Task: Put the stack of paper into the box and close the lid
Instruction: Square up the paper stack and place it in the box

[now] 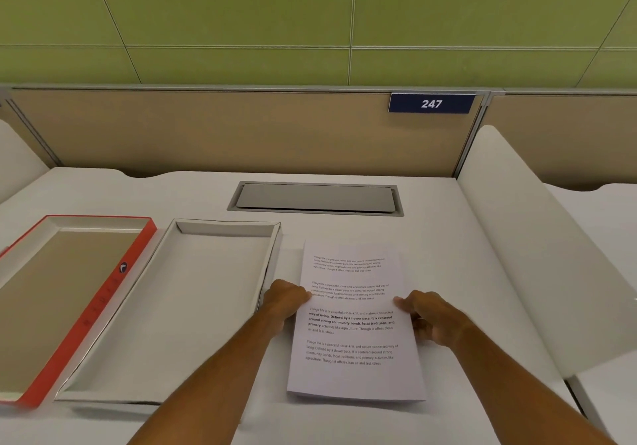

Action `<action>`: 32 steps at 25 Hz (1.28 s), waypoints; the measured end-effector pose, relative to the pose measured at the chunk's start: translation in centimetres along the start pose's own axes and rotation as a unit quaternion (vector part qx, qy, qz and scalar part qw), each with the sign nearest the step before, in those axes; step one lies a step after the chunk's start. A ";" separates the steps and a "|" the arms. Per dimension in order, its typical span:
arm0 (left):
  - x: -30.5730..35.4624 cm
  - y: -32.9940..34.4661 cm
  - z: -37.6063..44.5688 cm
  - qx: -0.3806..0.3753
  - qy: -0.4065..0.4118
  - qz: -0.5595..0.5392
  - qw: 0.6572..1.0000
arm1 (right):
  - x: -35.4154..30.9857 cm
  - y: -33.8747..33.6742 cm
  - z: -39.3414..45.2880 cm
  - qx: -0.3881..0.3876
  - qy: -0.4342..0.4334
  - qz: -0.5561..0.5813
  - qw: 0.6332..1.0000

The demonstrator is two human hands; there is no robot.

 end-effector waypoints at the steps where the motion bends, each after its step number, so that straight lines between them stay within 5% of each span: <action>1: 0.0 0.0 0.1 -0.003 -0.004 -0.008 1.000 | 0.0 0.0 0.1 0.006 -0.002 0.005 1.000; 7: 2.9 0.2 -1.3 -0.035 0.037 -0.073 0.996 | -3.7 -1.5 -1.2 0.075 -0.095 -0.045 0.992; 14: 11.3 -1.9 -5.1 -0.031 0.211 -0.067 0.975 | -11.1 -3.6 -6.7 0.109 -0.307 -0.046 0.944; 23: 12.3 -2.3 -7.6 -0.017 0.280 -0.040 0.959 | -10.6 -3.2 -8.1 0.085 -0.359 -0.036 0.929; 28: 17.2 -1.3 -11.2 -0.080 0.339 -0.216 0.912 | -15.5 -2.4 -12.8 0.058 -0.457 0.044 0.887; 32: 20.2 -2.3 -12.9 -0.014 0.376 -0.298 0.877 | -19.3 -3.6 -15.7 0.161 -0.490 0.082 0.853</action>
Point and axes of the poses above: each hand's wrist, its own z-axis towards the middle knuckle, its own y-axis out of the palm, x = y × z, the point moved 9 cm from there along z, towards the middle knuckle, and after that the axes turned 13 degrees about -z, right-handed, at the moved point
